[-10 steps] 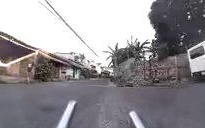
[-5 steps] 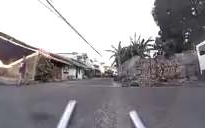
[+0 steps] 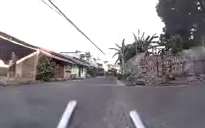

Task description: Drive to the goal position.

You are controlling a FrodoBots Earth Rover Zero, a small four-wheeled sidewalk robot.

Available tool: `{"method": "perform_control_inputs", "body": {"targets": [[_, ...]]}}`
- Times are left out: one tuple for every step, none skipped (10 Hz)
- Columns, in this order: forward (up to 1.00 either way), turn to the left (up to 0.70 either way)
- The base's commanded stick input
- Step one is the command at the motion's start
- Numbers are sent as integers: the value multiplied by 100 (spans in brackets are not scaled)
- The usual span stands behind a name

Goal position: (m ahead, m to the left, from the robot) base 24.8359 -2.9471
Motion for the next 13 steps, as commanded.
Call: {"method": "perform_control_inputs", "body": {"targets": [[85, -34], [85, -34], [85, -34], [85, -34], [85, -34], [85, -27], [85, 0], [85, 0], [85, 0], [85, 0], [85, 0], [85, 0], [85, 0]]}}
